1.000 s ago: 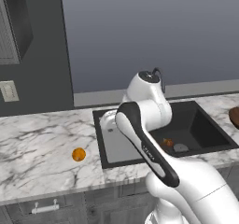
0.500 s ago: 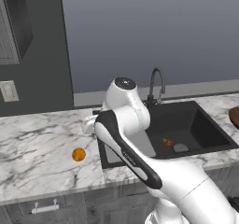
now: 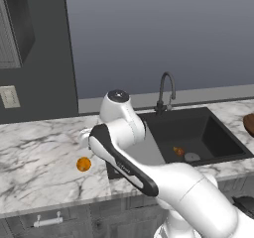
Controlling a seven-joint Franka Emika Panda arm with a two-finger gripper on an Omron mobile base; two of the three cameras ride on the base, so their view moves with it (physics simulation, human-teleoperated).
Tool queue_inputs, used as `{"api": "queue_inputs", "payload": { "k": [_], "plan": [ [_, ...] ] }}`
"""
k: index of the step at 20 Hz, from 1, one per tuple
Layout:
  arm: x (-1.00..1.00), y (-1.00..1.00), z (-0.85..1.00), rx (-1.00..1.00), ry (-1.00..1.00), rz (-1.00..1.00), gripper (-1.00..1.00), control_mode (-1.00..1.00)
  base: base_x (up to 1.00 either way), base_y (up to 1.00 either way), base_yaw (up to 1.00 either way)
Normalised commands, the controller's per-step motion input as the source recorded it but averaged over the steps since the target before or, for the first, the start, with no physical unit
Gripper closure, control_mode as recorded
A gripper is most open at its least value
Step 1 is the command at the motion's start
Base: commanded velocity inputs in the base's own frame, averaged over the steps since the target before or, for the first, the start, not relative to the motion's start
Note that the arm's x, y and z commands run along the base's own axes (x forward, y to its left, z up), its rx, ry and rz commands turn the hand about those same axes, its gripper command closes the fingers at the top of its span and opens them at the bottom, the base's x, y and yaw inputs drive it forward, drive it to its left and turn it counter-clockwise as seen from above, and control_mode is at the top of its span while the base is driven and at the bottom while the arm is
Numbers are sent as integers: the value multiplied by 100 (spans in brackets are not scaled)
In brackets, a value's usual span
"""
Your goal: There is a mixed pile of frozen fruits and vegetables on the counter. Locate all the frozen vegetables and place the items in a bowl on the counter. Take all the frozen fruits and defrost them in a running sink.
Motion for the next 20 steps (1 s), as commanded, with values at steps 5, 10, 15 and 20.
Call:
{"api": "queue_inputs", "payload": {
  "k": [5,10,15,20],
  "plan": [
    [2,23,-34,-7,4,0,-100,-100,0,0,0],
    [13,9,-30,-4,7,-3,-100,-100,0,0,0],
    [33,12,-41,0,16,-1,-100,-100,0,0,0],
    [7,26,-23,-1,-1,0,-100,-100,0,0,0]
  ]
}}
